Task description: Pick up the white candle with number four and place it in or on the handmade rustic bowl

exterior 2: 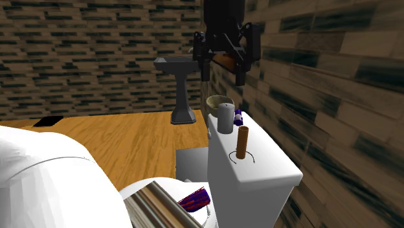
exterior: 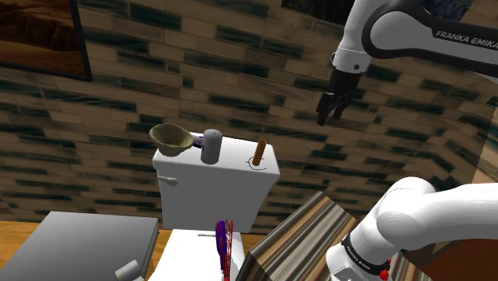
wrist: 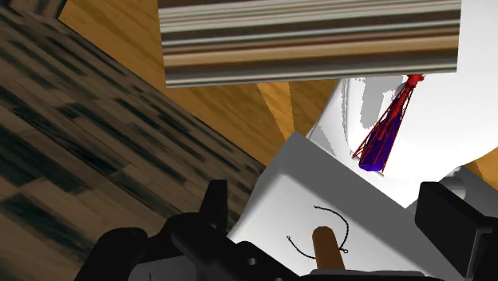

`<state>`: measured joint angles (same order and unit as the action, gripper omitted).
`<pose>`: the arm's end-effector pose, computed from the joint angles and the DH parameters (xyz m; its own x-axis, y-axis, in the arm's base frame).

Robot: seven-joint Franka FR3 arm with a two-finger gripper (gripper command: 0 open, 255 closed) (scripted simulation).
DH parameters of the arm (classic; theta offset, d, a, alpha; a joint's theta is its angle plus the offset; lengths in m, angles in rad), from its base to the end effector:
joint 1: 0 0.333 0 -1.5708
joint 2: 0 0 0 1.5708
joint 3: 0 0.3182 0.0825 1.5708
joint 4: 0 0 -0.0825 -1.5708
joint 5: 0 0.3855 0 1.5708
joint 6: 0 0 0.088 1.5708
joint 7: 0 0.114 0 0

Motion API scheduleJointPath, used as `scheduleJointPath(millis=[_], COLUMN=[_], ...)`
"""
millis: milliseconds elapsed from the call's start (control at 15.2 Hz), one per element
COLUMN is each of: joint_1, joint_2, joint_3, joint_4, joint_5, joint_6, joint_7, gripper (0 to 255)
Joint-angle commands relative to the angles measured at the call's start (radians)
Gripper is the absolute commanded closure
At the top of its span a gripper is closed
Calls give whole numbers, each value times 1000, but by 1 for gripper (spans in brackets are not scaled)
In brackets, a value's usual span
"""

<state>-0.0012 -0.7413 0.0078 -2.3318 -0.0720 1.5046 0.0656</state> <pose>0.3110 -0.0059 0.5775 0.9946 -0.0660 -0.0804 -0.0594 -0.9948 0.0826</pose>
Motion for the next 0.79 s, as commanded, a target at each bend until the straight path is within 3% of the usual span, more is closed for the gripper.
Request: scheduleJointPath(millis=[0,726], joint_1=[0,57], joint_2=[0,231], joint_3=[0,51], joint_4=[0,-74], joint_5=[0,75], joint_6=[0,411], joint_7=[0,38], gripper=[0,0])
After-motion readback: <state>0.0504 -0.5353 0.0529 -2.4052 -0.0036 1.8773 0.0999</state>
